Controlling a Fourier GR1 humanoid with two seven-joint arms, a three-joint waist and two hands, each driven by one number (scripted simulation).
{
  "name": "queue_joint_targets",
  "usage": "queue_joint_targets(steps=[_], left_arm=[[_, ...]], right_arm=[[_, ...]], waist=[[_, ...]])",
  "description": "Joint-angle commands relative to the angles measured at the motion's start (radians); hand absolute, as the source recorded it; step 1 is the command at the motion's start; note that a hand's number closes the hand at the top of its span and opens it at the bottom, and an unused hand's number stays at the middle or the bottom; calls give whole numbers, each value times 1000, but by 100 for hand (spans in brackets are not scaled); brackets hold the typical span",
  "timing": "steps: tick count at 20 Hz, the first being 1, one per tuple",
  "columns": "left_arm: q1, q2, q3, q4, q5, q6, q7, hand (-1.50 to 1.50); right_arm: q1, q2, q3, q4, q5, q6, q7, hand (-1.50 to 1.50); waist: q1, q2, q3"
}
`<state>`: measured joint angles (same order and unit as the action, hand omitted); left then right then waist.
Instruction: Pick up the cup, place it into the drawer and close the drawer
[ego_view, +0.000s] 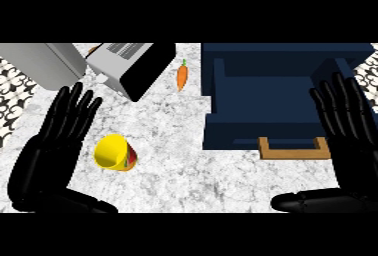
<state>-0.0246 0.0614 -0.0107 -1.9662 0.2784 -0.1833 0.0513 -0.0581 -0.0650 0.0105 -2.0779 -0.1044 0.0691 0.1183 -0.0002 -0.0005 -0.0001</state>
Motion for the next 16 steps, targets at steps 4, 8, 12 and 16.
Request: queue_joint_targets(steps=[4, 8, 12, 16], left_arm=[[86, -8, -7, -15, -9, -15, -14, -150], [60, 18, 57, 82, 2, -37, -49, -150], [105, 11, 44, 74, -33, -29, -44, -150], [81, -28, 2, 244, -145, -13, -155, -150]], right_arm=[[-16, 31, 37, 27, 56, -25, -23, -150], [33, -1, -5, -48, -2, 12, 9, -150], [-35, -18, -67, 62, -41, 37, -42, -150], [-45, 2, -21, 98, 7, 29, -62, -150]], waist=[[2, 0, 0], [-1, 0, 0], [2, 0, 0], [1, 2, 0]])
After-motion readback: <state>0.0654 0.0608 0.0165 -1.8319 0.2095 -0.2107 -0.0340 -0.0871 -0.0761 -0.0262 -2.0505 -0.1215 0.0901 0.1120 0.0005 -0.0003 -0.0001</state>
